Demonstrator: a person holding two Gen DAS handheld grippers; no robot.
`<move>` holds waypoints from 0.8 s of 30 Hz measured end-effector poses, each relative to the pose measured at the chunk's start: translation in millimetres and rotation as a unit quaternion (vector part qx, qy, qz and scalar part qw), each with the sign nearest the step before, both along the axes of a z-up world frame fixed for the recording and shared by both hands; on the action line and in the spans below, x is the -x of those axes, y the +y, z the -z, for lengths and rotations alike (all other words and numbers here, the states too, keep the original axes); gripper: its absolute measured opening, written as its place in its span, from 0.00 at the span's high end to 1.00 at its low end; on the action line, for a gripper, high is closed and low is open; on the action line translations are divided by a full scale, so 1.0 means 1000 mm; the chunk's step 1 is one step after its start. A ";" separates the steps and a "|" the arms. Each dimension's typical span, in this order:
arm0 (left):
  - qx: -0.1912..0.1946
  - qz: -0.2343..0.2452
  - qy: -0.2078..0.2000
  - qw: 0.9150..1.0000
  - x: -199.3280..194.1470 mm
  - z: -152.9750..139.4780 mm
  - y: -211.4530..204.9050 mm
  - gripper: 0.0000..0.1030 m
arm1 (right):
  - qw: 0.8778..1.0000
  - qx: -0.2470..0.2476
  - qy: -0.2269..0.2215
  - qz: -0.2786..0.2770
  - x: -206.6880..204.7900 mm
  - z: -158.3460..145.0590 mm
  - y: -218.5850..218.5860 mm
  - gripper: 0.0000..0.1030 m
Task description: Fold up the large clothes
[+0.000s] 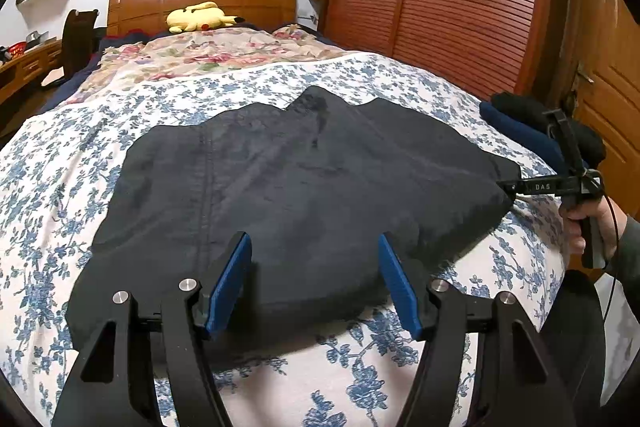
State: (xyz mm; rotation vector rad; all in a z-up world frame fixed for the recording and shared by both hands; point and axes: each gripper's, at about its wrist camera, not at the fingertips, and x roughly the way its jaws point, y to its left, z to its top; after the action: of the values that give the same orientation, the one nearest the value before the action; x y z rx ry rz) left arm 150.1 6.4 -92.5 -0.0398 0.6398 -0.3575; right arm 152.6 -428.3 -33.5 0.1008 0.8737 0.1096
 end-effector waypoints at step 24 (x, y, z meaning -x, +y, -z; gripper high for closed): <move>0.013 -0.070 -0.033 0.997 0.028 -0.016 0.083 0.36 | 0.982 0.002 -0.162 -0.099 0.032 -0.123 0.125 0.94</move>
State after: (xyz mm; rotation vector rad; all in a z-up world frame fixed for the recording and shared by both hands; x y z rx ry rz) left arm 122.4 89.8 -76.1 -0.0969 0.5631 -0.2317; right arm 120.9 -303.5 89.1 -0.0079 0.5562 0.3017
